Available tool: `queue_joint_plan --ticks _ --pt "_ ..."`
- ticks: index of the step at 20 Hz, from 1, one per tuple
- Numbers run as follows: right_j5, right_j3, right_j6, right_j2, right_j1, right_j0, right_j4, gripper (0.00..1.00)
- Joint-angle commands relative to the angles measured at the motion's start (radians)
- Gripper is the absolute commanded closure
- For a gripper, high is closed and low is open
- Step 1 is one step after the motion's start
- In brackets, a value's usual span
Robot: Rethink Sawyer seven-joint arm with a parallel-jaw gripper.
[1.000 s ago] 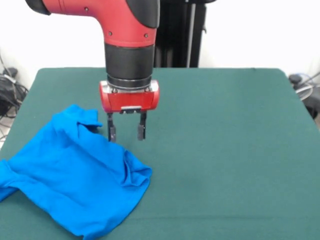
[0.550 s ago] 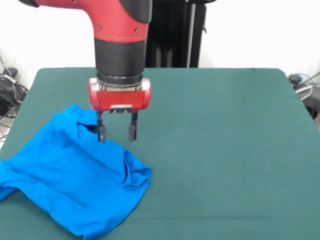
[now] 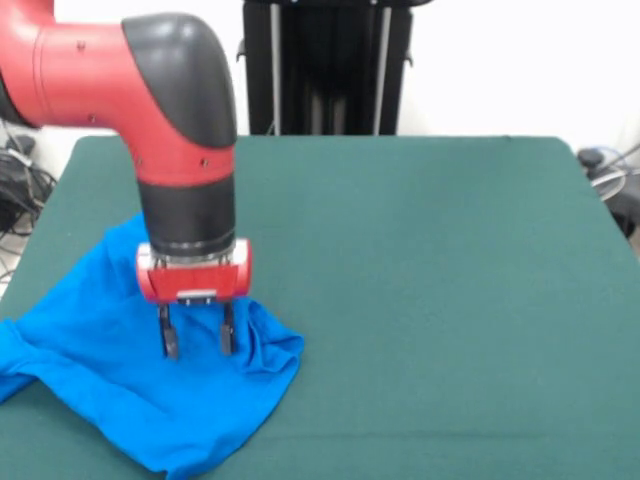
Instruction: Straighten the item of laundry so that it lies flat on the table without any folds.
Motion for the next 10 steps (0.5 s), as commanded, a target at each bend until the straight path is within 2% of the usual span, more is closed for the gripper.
queue_joint_plan --ticks 1,4,10 --pt "-0.086 -0.11 -0.194 0.188 0.24 -0.058 -0.134 0.0" --pt "-0.08 -0.134 -0.22 0.226 0.285 -0.087 -0.159 0.0" --pt "-0.045 -0.145 -0.203 0.241 0.293 -0.091 -0.182 0.0"
